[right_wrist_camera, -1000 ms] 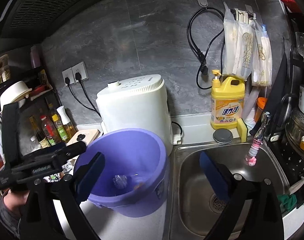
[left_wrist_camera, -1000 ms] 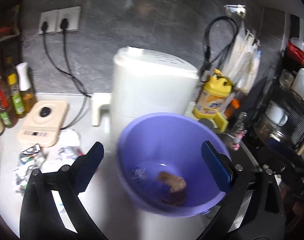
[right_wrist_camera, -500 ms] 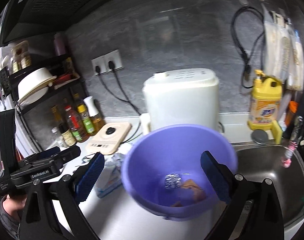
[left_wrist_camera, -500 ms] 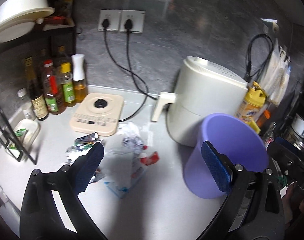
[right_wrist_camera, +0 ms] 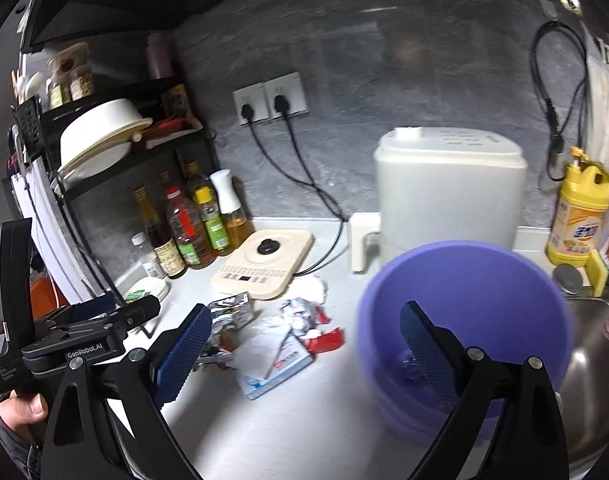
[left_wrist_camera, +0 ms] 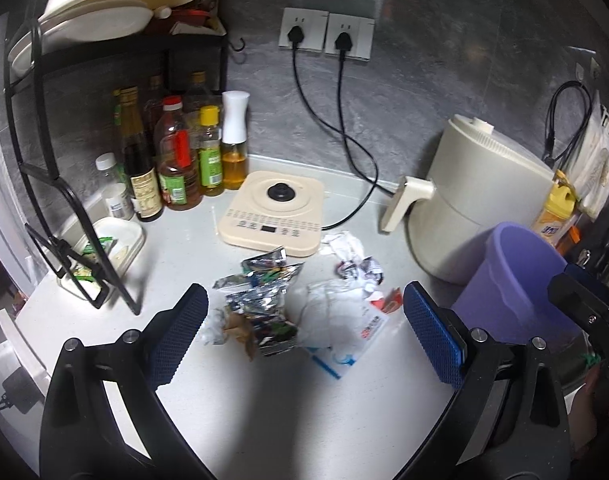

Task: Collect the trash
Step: 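Move both open tools back over the trash on the counter, then grasp the white blister pack with the left tool while the right tool grasps the silver snack wrapper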

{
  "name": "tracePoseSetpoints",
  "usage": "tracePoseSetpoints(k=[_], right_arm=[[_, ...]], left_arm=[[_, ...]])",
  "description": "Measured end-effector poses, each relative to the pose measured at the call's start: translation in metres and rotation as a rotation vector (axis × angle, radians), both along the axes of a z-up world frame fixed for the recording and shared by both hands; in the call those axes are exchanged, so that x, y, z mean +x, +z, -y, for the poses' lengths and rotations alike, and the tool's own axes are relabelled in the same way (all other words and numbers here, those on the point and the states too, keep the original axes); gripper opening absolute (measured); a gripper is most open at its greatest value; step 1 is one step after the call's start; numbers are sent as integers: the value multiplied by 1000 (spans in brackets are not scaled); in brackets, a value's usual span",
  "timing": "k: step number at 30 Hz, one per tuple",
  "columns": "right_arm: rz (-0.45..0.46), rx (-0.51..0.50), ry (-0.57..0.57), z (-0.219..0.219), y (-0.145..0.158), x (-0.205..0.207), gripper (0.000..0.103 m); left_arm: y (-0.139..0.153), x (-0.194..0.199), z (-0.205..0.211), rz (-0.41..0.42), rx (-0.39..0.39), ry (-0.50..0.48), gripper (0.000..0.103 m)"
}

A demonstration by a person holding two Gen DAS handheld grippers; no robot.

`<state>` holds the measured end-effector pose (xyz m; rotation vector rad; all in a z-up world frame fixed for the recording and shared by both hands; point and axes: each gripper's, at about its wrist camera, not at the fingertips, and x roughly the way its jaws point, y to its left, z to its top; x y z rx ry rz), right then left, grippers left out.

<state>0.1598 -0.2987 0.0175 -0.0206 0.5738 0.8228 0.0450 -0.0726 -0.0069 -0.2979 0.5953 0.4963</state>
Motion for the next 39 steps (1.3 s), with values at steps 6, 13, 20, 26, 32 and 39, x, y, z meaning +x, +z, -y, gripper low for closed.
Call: tracePoseSetpoints(k=[6,13,20,26,32,39], right_arm=[[-13,-19,45,-32,-10,-14,93],[-41,-56,99,-70,-31,-23,90],[-95,-100,145,-105,-64,-21,79],[-155,-116,171,-130,-89,-14,74],[-192,-130,185,-159,-112,-11,74],[-218,-169,192,-197,-139,-13,74]], left_arm=[[-12,-20,-30,-9,-12,33,97],[-39,-37,-65,-30,-61,57,97],[-75,-36,-90,-74,-120,55,92],[-101,-24,-104,-127,-162,36,78],[-120,-15,-120,-176,-176,-3,72],[-133,-15,-142,-200,-187,-29,65]])
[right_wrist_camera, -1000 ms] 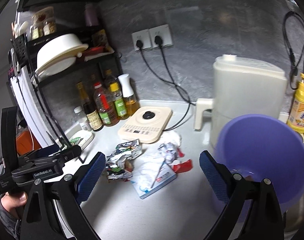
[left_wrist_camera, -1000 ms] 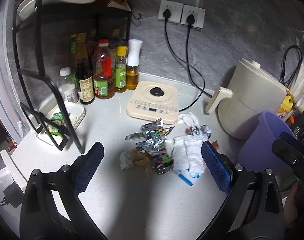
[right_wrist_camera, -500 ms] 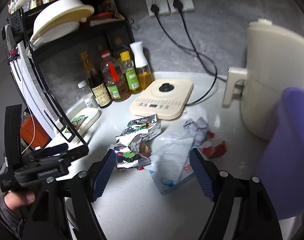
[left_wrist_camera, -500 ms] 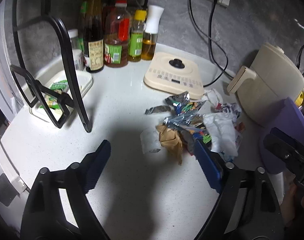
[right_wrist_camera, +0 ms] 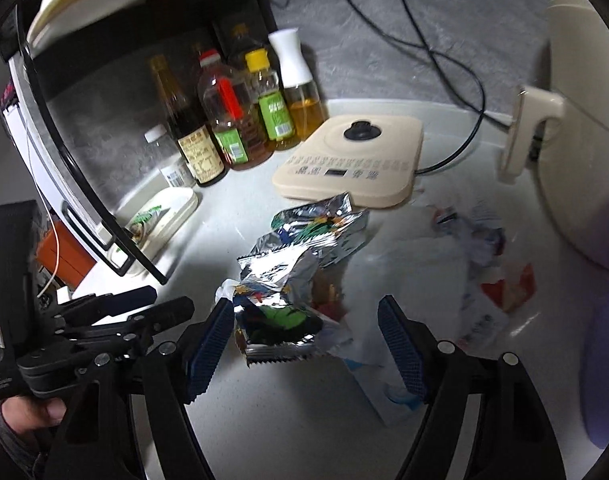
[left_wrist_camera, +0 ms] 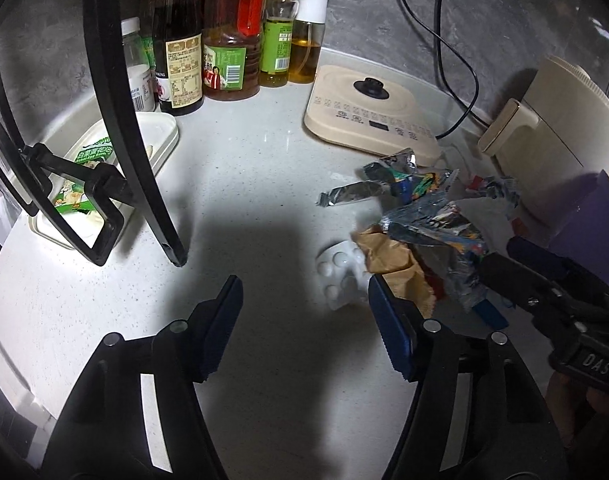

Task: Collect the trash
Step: 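Grasp the white blister pack with the left tool while the right tool grasps the silver snack wrapper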

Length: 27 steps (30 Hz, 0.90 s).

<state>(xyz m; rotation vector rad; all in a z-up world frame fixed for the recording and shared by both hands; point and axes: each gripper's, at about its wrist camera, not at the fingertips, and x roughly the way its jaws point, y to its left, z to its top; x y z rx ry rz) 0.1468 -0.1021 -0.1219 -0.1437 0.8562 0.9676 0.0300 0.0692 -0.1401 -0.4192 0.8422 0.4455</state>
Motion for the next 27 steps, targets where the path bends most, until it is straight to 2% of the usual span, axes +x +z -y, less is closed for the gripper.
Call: tracePoseSetpoints(k=[3,5,6,8,10,23,26,27], right_arm=[[-11,-13,12,-13,-10,0,64],[-46,-21,22,-21,-18,2,44],[-56,-23,22,-23,-20,4,42],[-56,-6,20,-24,-19,4,30],[-52,9,26,-24,-15,3,26],[-18,70,-40,6,24,12,23],[-16,74,-59,15,27,16,23],[-17,74,-64,17,27,17,23]], left_arm=[[-4,-1,-5,-2,0,-7,64],[-6,-1,-11,-1,-9,-11,63],[-8,0,-12,-1,-12,-15,63],[-9,1,-13,0,-12,-23,61],[-9,3,-13,7,-15,-34,61],[-27,29,-2,27,-59,-95,61],[-31,33,4,15,-29,-107,52],[-31,34,4,14,-25,-108,42]])
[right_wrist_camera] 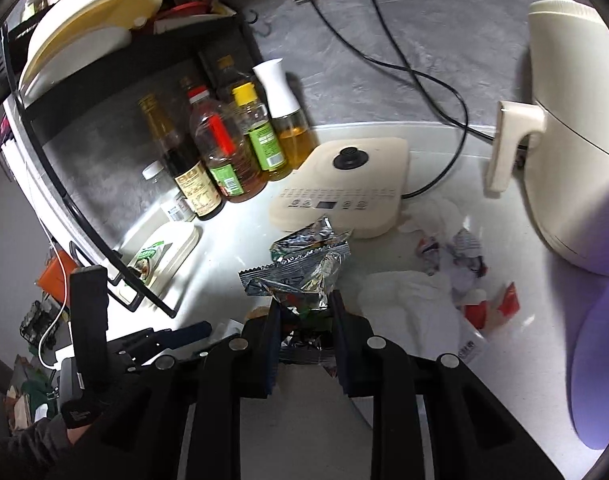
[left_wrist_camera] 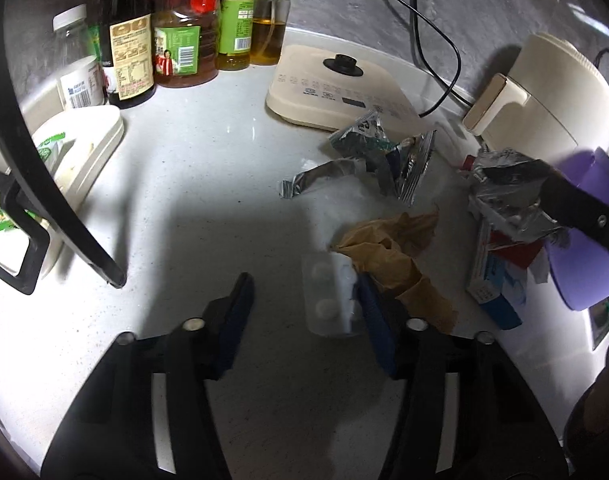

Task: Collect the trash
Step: 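Grasp the white blister pack with the left tool while the right tool grasps the silver snack wrapper, then carry both items over the purple bucket and open both tools to drop them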

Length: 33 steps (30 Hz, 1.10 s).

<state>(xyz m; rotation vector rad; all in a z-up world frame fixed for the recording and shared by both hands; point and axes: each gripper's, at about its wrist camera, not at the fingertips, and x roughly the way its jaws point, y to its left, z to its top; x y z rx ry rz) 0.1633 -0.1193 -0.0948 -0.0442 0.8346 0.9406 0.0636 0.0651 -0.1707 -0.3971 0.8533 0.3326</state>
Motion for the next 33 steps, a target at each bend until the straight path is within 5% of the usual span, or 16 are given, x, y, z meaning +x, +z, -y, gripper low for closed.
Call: tracePoseSetpoints(k=[1,2,33], right_arm=[[-1,0,-4,3,0,0,23],[-1,1,-9,5,1,1,23],[165,167,11,90,106,9,23]], left_arm=[[0,1,-1,-3,-12,-3,26],[0,1,-2,-6,-28,-5,24],[129,1,69,213,127,57,24]])
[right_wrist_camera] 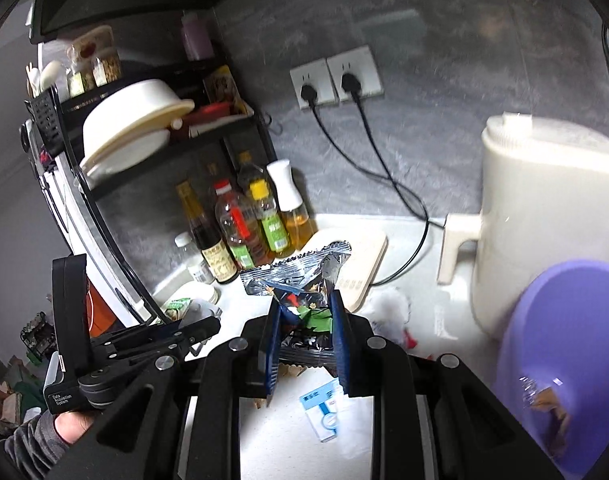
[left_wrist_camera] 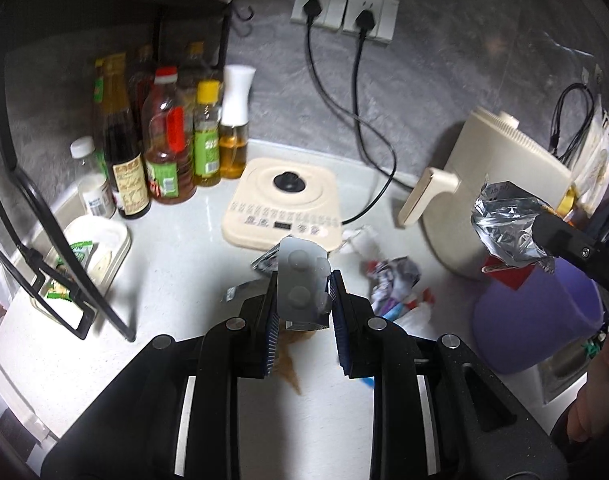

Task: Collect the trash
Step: 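Carry both items over the purple bucket and open both tools to drop them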

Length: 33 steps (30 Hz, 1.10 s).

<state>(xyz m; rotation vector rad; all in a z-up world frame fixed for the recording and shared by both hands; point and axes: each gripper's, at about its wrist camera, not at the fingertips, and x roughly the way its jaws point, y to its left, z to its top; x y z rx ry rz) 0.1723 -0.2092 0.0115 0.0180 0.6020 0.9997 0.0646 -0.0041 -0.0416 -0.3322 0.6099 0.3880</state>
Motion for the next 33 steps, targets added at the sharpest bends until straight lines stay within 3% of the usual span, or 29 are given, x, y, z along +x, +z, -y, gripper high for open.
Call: tracePoseSetpoints(k=[18,30,33], right_arm=[[80,31,-69,98,36,28,23],[75,-7,-194,183,27,65,23],[70,-8,-203,200,26,73,32]], left_arm=[[40,39,86,102,28,-60,24],[47,88,165,136,19,-180,24],[47,96,179,142,22,-210,24]])
